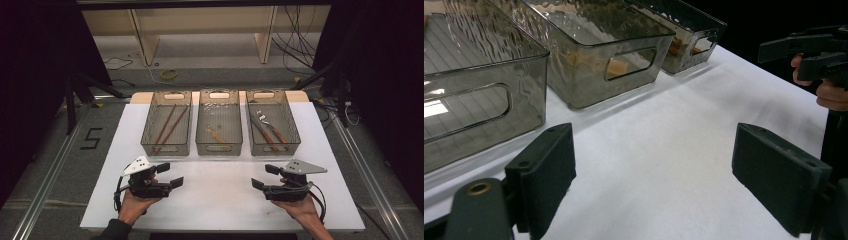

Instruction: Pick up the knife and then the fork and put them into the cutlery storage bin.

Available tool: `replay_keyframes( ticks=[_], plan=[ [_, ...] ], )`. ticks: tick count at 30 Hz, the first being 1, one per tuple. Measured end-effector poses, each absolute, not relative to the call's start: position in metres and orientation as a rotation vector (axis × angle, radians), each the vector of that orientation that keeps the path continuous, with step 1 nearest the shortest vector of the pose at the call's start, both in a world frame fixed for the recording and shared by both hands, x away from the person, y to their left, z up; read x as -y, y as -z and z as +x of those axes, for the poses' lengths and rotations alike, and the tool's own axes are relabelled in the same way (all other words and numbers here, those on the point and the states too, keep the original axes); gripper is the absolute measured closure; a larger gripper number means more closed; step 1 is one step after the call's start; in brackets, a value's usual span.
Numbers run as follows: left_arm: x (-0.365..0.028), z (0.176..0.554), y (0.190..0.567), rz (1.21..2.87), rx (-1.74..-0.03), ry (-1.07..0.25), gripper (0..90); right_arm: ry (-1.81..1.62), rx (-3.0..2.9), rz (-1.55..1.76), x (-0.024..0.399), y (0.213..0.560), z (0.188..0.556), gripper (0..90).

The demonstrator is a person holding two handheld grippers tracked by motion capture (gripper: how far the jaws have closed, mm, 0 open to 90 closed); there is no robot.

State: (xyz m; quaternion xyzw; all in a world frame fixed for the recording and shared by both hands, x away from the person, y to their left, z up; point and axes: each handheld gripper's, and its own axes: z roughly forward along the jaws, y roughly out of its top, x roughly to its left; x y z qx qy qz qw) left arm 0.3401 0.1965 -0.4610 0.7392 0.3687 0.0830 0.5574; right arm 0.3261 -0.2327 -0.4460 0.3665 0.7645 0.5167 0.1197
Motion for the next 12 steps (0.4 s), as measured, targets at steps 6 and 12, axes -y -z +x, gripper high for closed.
replay_keyframes(
  ticks=[6, 12],
  plan=[
    [-0.1962, 0.3402, 0.4611, 1.745, -0.87, -0.197, 16.8, -1.509, -2.233, 1.071, 0.2323, 0.4461, 0.326, 24.3],
    [-0.1963, 0.3404, 0.4611, 1.745, -0.871, -0.197, 16.8, -1.504, -2.234, 1.072, 0.2324, 0.4465, 0.3264, 23.7]
  ],
)
